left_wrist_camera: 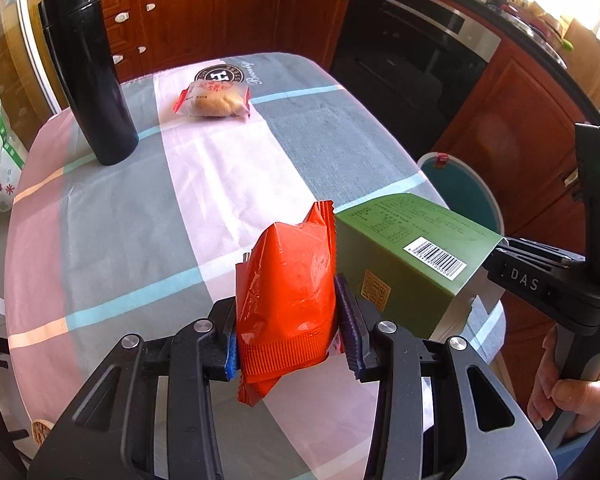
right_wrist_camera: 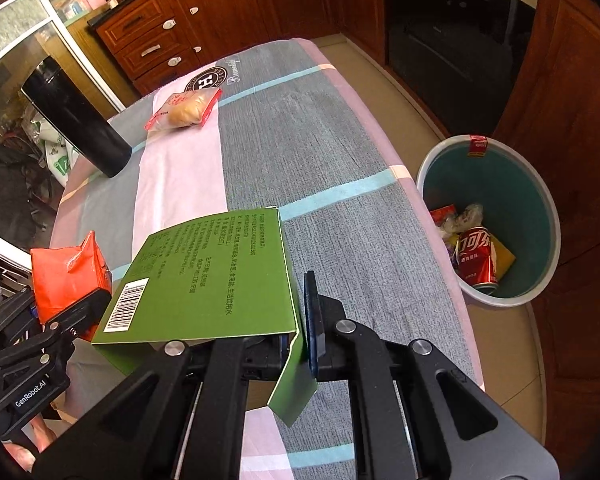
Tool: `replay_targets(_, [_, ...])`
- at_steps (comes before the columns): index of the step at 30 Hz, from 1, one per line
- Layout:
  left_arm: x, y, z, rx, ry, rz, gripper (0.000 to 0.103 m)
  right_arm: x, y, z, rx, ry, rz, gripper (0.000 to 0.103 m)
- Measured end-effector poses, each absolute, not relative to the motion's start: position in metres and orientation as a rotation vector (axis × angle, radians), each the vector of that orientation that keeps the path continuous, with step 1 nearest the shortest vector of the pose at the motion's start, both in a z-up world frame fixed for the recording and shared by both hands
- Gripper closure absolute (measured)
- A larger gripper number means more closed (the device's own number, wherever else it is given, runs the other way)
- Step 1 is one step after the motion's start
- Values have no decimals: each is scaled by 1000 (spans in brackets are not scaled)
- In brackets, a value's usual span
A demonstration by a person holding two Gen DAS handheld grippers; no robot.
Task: Collect trash
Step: 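Carry the snack bag and green box toward the bin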
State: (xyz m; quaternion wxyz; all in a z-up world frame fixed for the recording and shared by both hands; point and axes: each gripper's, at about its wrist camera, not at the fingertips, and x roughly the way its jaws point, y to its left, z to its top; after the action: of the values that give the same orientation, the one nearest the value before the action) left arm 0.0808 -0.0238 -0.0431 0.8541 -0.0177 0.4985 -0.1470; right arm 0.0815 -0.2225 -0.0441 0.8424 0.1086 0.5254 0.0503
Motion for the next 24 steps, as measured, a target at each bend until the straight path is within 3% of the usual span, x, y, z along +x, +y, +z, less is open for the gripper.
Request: replay_targets(24, [92,-166,-31,152,1061,-494,63,68,-402,-47,488,1009,-92,96])
